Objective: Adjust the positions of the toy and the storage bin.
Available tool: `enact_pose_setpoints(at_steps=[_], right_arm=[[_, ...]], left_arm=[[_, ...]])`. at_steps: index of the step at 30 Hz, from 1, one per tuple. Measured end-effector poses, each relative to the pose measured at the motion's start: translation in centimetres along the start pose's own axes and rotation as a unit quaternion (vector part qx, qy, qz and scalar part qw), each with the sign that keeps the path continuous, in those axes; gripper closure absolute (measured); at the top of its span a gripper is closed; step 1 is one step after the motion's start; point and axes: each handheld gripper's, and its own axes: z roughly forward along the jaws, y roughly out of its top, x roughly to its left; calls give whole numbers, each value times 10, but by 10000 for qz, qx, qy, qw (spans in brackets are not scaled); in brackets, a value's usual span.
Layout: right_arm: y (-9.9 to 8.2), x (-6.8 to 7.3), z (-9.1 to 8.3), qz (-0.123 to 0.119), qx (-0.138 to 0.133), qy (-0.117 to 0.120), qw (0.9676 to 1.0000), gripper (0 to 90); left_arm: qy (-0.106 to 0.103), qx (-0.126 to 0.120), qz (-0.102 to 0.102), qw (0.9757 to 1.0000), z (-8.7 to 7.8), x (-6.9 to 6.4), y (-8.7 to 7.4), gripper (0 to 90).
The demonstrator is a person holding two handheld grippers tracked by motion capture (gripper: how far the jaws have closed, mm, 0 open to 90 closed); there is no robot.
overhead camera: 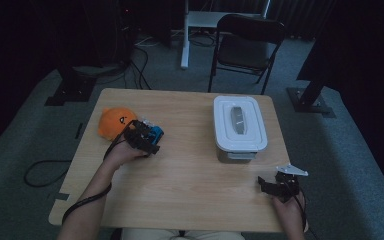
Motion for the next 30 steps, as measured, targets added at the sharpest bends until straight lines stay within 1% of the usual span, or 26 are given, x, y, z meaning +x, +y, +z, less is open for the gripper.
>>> enact_pose_setpoints(at_steps=[1,2,3,4,5,6,7,8,10,11,12,13,15,16,18,20,23,24,26,27,28,29,30], right_arm=[[0,0,0,1,1,1,10000,150],[0,0,0,1,1,1,10000,150],[0,0,0,0,0,0,10000,150],[0,0,0,2,1,1,10000,150],[0,0,0,2,0,1,10000,150],[0,0,0,1,0,0,10000,150],[0,0,0,0,0,1,10000,151],[0,0,0,0,0,1,10000,151],[0,0,0,3,0,-1,10000,152],[0,0,0,3,0,-1,10000,152],[0,0,0,4,-2,-1,10000,152],[0,0,0,7,-1,-1,10000,152],[0,0,0,6,0,-3,10000,152],[0,0,0,8,0,-5,10000,152],[0,0,0,23,2,-13,10000,152],[0,0,0,27,0,-19,10000,152],[0,0,0,33,2,-24,10000,152],[0,0,0,39,3,-26,10000,153],[0,0,0,43,-1,-28,10000,153],[0,0,0,43,0,-30,10000,153],[0,0,0,44,1,-31,10000,153],[0,0,0,44,2,-33,10000,153],[0,0,0,44,3,-36,10000,153]], left_arm=[[32,44,-35,10000,2,0,1,43],[55,86,-40,9999,4,0,3,47],[-25,137,-4,9999,5,0,4,48],[-46,164,-18,9999,6,0,4,58],[61,167,-52,9998,8,0,6,77],[76,197,-72,9998,10,1,6,94],[80,207,-163,9996,11,3,7,126],[104,200,-203,9995,11,3,8,142],[113,265,-231,9993,12,4,10,153],[113,265,-231,9993,12,4,10,155],[128,387,-223,9989,15,5,10,155],[140,443,-239,9986,17,5,10,155],[192,539,-175,9982,20,5,9,156],[211,538,-192,9981,21,5,8,162],[252,579,-105,9980,23,6,6,210],[241,568,-90,9981,23,6,6,219],[148,659,-157,9976,23,7,5,233],[141,677,-147,9975,22,6,5,236],[89,689,-145,9975,21,6,4,246],[50,667,-199,9976,20,6,3,253],[-73,546,-327,9979,16,9,3,279],[-244,517,-294,9979,13,9,2,282],[-339,503,-193,9980,12,7,1,282]])
